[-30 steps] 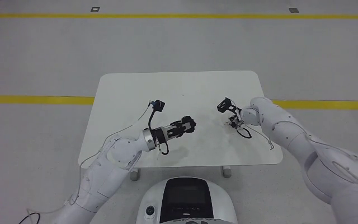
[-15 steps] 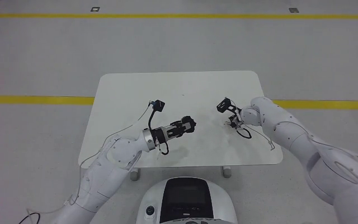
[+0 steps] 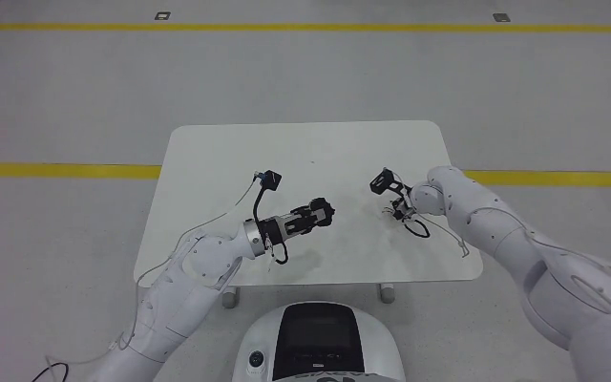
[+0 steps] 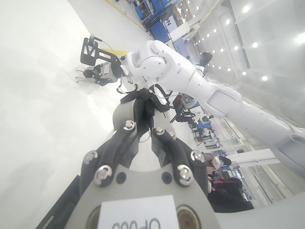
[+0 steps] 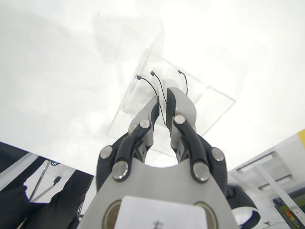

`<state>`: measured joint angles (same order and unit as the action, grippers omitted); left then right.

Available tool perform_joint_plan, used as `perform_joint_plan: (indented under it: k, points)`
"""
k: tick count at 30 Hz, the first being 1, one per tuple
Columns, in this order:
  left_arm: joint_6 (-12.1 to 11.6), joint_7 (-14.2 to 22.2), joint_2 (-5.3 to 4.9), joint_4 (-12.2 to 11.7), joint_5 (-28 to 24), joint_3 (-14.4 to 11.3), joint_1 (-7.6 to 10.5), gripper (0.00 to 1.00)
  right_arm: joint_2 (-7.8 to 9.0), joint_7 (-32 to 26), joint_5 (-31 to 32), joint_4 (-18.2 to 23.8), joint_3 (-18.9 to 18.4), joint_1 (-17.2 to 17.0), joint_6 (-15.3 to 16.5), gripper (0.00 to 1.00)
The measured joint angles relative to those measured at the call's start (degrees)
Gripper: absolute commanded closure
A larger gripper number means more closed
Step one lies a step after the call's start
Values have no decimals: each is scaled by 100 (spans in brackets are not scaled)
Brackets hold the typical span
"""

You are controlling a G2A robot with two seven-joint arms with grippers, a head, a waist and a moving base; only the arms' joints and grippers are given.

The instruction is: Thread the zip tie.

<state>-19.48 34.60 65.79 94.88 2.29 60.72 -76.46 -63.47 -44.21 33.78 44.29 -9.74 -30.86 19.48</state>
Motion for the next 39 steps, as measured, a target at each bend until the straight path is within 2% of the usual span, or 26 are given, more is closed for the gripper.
perform_joint_plan:
  k: [22, 26, 27, 39]
  points:
    - [0, 0, 0, 0, 0, 0, 0, 100, -160, 6, -15, -296, 0, 12, 0, 90]
    - [0, 0, 0, 0, 0, 0, 0, 100, -183, -28, -36, -322, 0, 12, 0, 100]
    - [0, 0, 0, 0, 0, 0, 0, 100, -188, -31, -40, -329, 0, 14, 0, 100]
    - [0, 0, 0, 0, 0, 0, 0, 100, -137, 190, -54, -295, 0, 52, 0, 100]
